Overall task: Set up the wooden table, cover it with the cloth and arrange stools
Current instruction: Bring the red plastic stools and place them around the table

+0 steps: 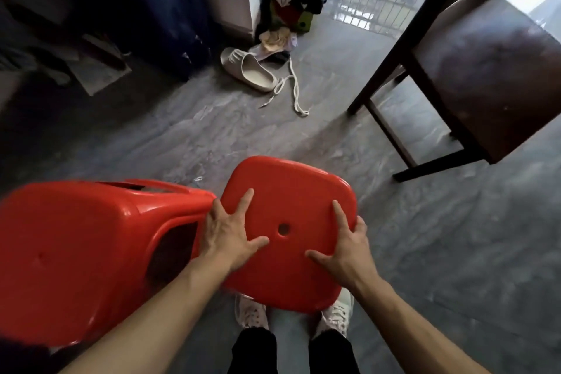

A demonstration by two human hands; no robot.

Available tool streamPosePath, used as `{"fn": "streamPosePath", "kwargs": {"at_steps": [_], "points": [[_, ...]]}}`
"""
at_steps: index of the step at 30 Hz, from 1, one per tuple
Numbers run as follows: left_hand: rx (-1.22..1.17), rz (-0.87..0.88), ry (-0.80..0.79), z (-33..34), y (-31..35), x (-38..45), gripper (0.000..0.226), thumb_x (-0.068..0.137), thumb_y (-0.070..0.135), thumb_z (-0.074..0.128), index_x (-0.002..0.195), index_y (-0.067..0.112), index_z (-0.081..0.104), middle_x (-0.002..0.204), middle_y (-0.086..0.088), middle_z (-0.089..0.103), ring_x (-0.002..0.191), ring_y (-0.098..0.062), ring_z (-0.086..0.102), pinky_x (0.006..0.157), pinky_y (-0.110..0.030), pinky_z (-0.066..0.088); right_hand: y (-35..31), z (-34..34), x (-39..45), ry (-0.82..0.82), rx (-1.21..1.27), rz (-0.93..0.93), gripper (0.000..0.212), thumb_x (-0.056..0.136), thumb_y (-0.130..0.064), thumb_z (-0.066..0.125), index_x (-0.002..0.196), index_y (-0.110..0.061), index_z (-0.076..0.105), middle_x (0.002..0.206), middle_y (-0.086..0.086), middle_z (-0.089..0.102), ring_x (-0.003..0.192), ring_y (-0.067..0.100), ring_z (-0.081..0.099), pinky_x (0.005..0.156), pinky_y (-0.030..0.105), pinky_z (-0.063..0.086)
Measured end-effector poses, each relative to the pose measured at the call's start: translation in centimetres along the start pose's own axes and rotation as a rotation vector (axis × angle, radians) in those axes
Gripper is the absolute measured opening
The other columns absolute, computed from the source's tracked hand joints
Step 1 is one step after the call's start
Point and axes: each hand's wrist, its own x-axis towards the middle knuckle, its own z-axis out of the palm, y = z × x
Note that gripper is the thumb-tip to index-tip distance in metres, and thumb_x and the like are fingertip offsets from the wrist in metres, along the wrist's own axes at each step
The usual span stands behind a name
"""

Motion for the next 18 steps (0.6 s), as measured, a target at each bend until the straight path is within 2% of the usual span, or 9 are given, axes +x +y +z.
{"fn": "streamPosePath", "kwargs": {"at_steps": [3, 5, 10, 18], "points": [[-0.044, 0.002, 0.008, 0.2, -0.7, 0.6, 0.120, 0.064, 0.067, 0.076, 0.145, 0.060, -0.012, 0.139, -0.021, 0.029, 0.133, -0.043, 0.036, 0.116, -0.044, 0.029, 0.2, 0.9, 0.1, 0.021, 0.043, 0.003, 0.126, 0.064, -0.045, 0.088, 0.146, -0.059, -0.006, 0.153, 0.018, 0.010, 0.133, 0.041, 0.037, 0.110, 0.050, 0.039], [-0.066, 0.001, 0.022, 0.4, -1.0, 0.7, 0.119, 0.065, 0.065, 0.076, 0.143, 0.062, -0.014, 0.132, -0.018, 0.032, 0.128, -0.041, 0.040, 0.114, -0.045, 0.032, -0.1, 1.4, 0.3, 0.048, 0.064, 0.015, 0.127, 0.062, -0.046, 0.089, 0.144, -0.062, -0.008, 0.149, 0.020, 0.015, 0.131, 0.041, 0.038, 0.110, 0.051, 0.039], [-0.112, -0.004, 0.083, 0.8, -0.7, 0.8, 0.114, 0.067, 0.062, 0.077, 0.146, 0.060, -0.006, 0.125, -0.015, 0.035, 0.123, -0.038, 0.043, 0.111, -0.043, 0.036, -0.8, 2.1, 0.4, 0.170, 0.084, 0.031, 0.123, 0.059, -0.056, 0.086, 0.144, -0.062, -0.003, 0.140, 0.020, 0.026, 0.127, 0.041, 0.038, 0.104, 0.057, 0.041], [-0.148, -0.099, 0.218, -0.2, 2.8, -4.1, 0.110, 0.066, 0.064, 0.077, 0.149, 0.058, 0.004, 0.125, -0.018, 0.042, 0.121, -0.039, 0.045, 0.108, -0.042, 0.035, 0.6, -3.0, -1.1, 0.081, 0.031, -0.095, 0.120, 0.059, -0.061, 0.082, 0.146, -0.060, -0.001, 0.139, 0.021, 0.027, 0.130, 0.041, 0.033, 0.104, 0.053, 0.042]]}}
